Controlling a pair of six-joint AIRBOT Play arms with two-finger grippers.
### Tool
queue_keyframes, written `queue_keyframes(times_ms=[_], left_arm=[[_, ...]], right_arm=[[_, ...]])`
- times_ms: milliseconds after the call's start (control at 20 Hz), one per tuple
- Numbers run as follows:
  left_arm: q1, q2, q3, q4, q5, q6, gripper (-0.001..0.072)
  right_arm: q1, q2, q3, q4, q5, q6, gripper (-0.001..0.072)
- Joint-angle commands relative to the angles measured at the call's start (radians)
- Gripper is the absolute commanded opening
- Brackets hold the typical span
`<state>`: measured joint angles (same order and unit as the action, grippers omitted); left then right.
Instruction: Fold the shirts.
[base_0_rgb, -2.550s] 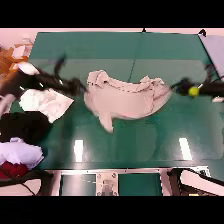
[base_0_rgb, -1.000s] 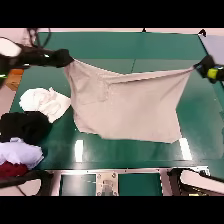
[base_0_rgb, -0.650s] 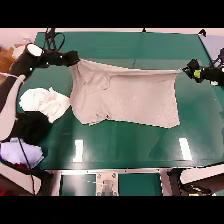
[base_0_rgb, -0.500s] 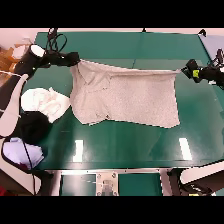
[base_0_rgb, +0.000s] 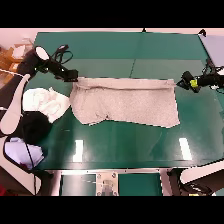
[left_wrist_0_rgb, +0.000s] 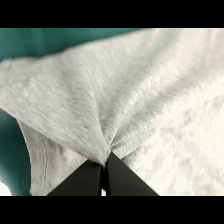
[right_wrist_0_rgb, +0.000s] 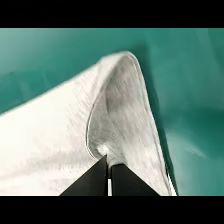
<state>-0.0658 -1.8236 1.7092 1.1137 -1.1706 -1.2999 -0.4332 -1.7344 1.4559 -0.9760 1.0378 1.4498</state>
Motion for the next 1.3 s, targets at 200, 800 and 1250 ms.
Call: queue_keyframes(times_ms=[200, 800, 1250], left_arm=[[0.001, -0.001, -0.066, 0.014, -0.094, -0.008, 0.0021], [0.063, 0.264, -0.277, -0.049, -0.397, -0.132, 0.0526], [0.058, 0.717, -1.191, -0.379, 0.187, -0.081, 0.0527]], right_arm=[[-0.001, 0.002, -0.059, -0.076, 0.068, 0.087, 0.0023], [-0.089, 0.362, -0.298, -0.160, 0.289, 0.061, 0.0280], [-0.254, 0.724, -0.903, -0.142, 0.101, 0.109, 0.0294]])
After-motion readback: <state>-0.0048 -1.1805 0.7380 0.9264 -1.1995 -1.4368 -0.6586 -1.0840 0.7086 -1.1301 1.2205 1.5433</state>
